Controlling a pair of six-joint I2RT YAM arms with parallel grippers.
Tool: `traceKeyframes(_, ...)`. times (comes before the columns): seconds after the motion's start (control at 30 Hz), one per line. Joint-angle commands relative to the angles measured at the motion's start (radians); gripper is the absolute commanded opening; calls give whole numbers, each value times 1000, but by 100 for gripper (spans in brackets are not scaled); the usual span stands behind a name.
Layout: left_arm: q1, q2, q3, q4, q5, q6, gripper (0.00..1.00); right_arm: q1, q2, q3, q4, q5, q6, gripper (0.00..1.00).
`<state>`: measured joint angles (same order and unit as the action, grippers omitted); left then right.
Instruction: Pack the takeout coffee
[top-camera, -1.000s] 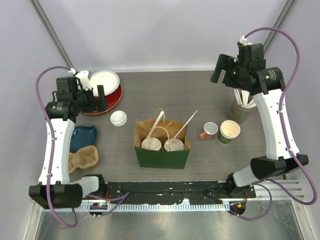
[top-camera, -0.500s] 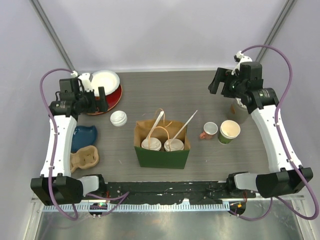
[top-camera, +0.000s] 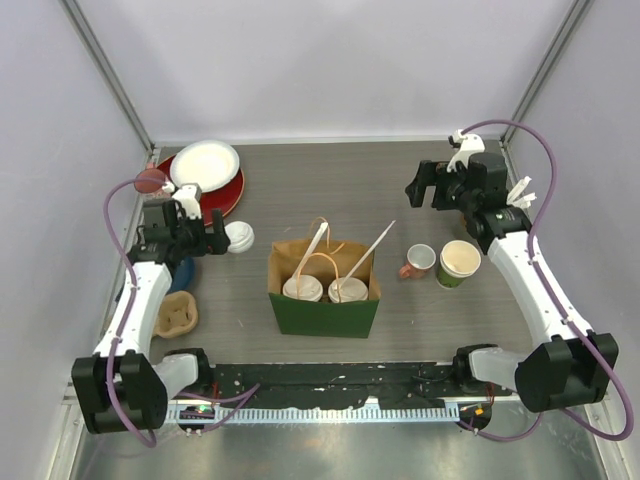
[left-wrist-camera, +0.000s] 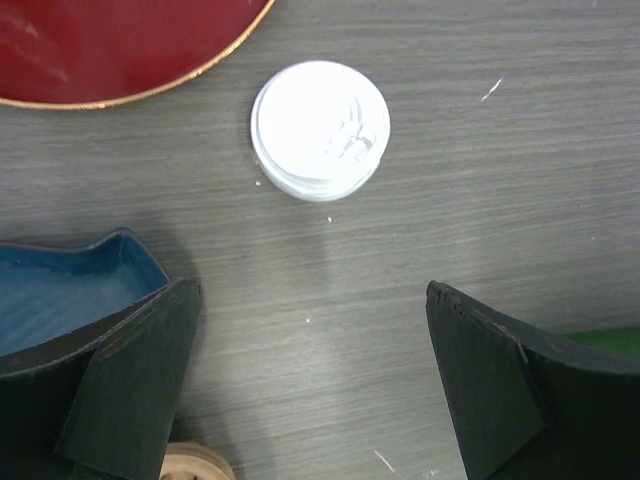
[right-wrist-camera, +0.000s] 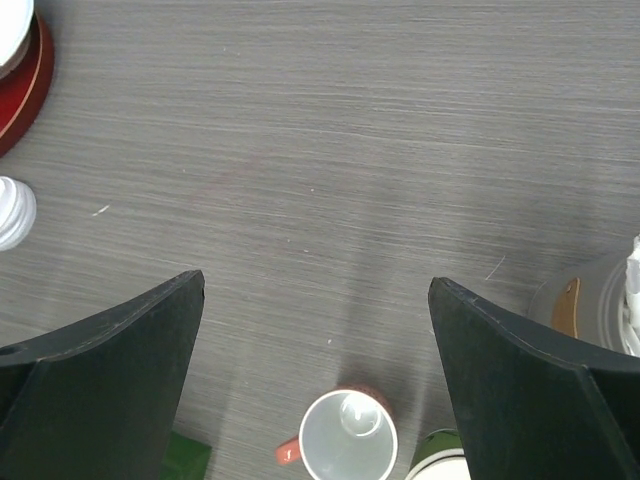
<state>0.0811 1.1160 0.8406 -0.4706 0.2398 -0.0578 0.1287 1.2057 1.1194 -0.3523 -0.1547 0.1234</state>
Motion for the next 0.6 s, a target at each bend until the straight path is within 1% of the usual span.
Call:
traceKeyframes(0.0,6,-85,-92,237,0,-10,100,-4,-63,-75,170,-29,-39,100)
traceKeyframes(0.03,5,-99,-115,287,-23,-23,100,-4,-67,-104,194,-26,-33,100)
traceKeyframes(0.07,6,-122,-158,309,-48,-33,100,-6,-69,-115,203,-23,-28,100)
traceKeyframes(0.17,6,-140,-207,346,-86,-43,100,-5,-71,-133,217,-22,-2,100)
traceKeyframes(0.3,6,-125,-216,320,-108,-88,100,-4,-72,-147,249,-42,27,100)
traceKeyframes(0.43,6,-116,-228,355,-152,-131,100,-5,-75,-152,263,-42,19,100)
traceKeyframes(0.57,5,-122,-261,403,-131,-100,98,-4,-81,-155,253,-37,7,100)
